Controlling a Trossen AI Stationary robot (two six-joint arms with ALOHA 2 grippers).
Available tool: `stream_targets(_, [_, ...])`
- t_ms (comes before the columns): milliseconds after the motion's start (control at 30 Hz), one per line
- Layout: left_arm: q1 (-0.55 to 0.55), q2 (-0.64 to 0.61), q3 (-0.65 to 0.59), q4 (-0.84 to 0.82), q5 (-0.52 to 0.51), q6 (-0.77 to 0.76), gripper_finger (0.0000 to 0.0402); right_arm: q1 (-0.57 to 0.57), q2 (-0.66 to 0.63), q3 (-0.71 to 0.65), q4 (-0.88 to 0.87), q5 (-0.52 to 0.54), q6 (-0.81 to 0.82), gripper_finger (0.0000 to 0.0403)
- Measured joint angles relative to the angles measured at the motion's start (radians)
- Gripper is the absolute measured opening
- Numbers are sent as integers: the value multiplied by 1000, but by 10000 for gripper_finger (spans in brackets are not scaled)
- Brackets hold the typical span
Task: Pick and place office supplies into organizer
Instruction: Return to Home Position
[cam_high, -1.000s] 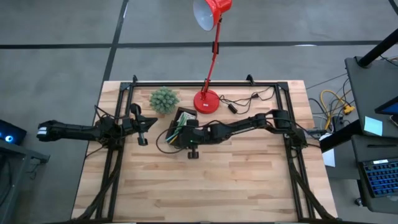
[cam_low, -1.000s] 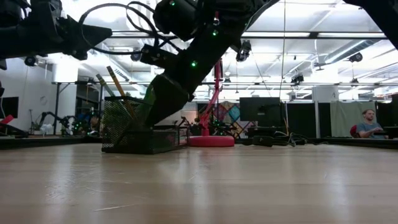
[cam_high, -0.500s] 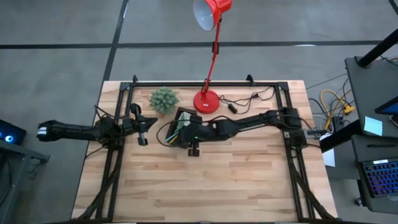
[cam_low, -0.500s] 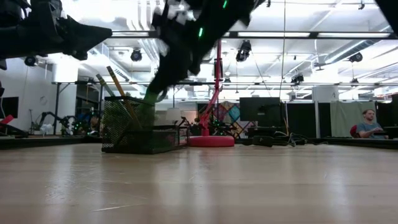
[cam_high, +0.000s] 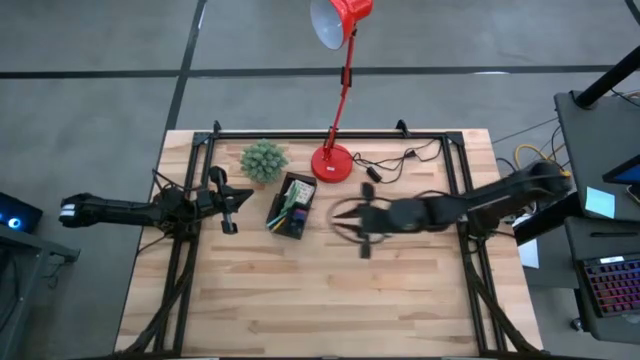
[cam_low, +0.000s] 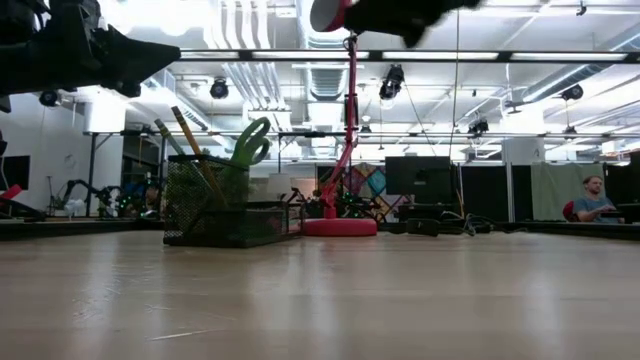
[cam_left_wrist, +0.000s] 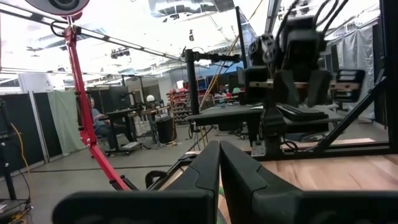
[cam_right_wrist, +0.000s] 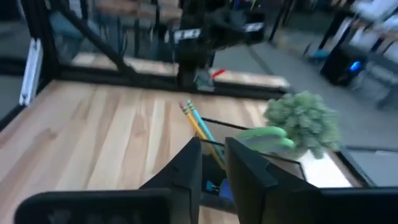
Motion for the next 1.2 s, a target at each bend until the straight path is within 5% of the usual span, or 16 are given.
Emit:
stream_targets(267, [0, 0, 0, 2, 0, 1, 0, 27, -290, -479, 320, 32, 38, 38])
stream_targets(567, [0, 0, 0, 2, -1, 1, 0, -58, -524, -771, 456, 29, -57, 26])
stream_targets(867, [0, 0, 0, 2, -4, 10, 0, -212, -791, -882, 402, -49, -13, 26])
stream_targets(1200, [0, 13, 0, -23, -4, 7, 0, -210, -1009, -918, 271, -58, -36, 26])
